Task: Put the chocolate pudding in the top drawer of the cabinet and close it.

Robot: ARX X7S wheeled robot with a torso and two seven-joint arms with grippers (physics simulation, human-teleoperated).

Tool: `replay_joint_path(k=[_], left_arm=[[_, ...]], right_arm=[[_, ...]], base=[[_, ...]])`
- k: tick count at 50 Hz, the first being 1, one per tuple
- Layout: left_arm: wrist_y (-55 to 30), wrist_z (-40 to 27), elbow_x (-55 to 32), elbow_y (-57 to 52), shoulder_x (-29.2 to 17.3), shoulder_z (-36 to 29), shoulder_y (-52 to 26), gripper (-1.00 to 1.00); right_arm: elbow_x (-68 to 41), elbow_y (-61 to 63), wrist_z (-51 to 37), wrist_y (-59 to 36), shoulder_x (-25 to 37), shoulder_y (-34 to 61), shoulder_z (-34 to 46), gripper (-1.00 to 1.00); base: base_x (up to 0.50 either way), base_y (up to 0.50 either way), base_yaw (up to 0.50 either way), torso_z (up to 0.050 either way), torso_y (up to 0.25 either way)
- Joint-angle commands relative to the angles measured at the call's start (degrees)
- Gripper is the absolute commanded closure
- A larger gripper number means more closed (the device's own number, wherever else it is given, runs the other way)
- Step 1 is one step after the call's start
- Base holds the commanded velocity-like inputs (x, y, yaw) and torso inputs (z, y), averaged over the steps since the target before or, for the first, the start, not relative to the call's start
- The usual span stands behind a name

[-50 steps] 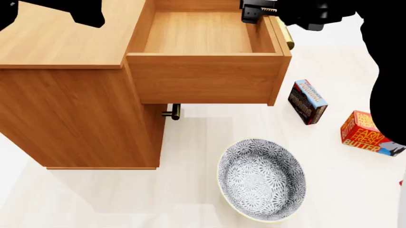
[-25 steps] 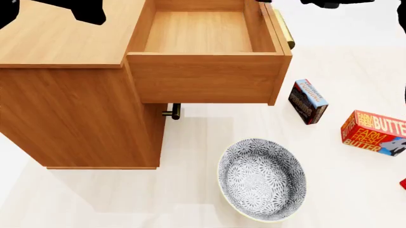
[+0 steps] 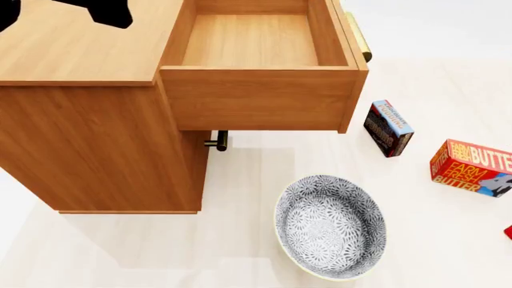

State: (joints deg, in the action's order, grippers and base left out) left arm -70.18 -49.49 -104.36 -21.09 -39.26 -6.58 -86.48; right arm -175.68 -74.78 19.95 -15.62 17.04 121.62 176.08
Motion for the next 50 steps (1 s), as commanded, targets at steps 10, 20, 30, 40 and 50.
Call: replay_joint_path(k=[10, 20, 30, 40, 50], left_arm=[[0.98, -1.01, 0.04, -0.33, 0.60, -1.23, -0.60, -1.00], [1.06, -2.30, -0.66, -0.47, 0.18, -1.92, -2.21, -1.00], [1.06, -2.52, -0.18, -0.39, 0.13, -2.62, -3.11, -1.00], [1.39, -1.78, 0.72, -0.23, 0.44, -3.01, -2.89, -1.00], [1.84, -2.60, -0.14, -0.51, 0.38, -3.46, -2.76, -1.00]], right_arm=[[1.97, -0.16, 4.32, 10.02, 4.53, -10.72, -0.34, -1.00], [3.24, -0.15, 7.66, 11.97, 5.35, -16.82, -0.37, -1.00], [3.56, -0.16, 9.52, 14.37, 6.25, -21.85, -0.31, -1.00], [4.91, -0.16, 12.30, 14.83, 5.89, -24.41, 1.05, -1.00], [9.58, -0.17, 14.68, 16.89, 5.71, -25.34, 2.87, -1.00]], base=[[0.00, 0.00, 0.00, 0.000, 0.000], [0.00, 0.00, 0.00, 0.000, 0.000], [0.00, 0.00, 0.00, 0.000, 0.000], [0.00, 0.00, 0.00, 0.000, 0.000], [0.00, 0.00, 0.00, 0.000, 0.000]])
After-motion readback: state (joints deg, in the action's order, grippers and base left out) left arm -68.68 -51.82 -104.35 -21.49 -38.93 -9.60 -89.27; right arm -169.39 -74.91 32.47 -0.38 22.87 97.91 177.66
